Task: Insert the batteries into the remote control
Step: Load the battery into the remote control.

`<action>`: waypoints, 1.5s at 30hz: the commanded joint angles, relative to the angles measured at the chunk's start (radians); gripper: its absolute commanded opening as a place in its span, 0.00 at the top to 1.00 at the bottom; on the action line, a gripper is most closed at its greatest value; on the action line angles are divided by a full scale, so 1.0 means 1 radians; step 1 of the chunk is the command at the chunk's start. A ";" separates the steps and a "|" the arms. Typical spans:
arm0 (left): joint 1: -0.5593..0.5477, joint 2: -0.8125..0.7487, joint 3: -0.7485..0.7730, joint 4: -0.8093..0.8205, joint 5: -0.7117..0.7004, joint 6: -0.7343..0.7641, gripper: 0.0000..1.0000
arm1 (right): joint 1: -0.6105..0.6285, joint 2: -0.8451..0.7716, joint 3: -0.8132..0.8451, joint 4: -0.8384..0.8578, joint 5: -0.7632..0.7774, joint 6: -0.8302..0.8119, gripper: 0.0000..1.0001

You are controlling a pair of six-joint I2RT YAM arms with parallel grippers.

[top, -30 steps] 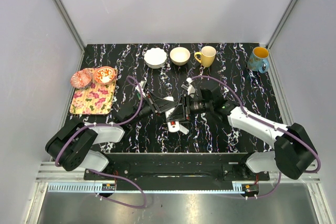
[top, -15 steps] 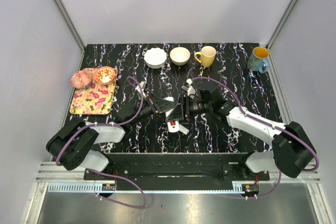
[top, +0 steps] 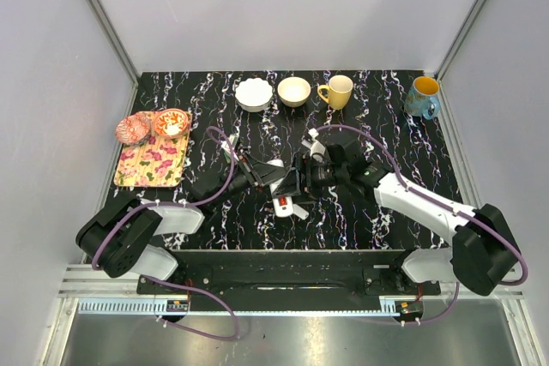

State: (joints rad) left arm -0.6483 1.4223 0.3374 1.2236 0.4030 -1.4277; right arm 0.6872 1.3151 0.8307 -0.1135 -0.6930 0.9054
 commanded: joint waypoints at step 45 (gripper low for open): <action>0.036 -0.010 0.020 0.269 0.053 -0.069 1.00 | -0.064 -0.050 -0.106 0.335 -0.074 0.125 0.31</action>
State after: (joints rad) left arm -0.6128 1.4223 0.3340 1.2369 0.4374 -1.4757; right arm 0.6468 1.2526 0.7670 0.0166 -0.7040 0.9249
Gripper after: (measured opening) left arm 0.299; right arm 0.701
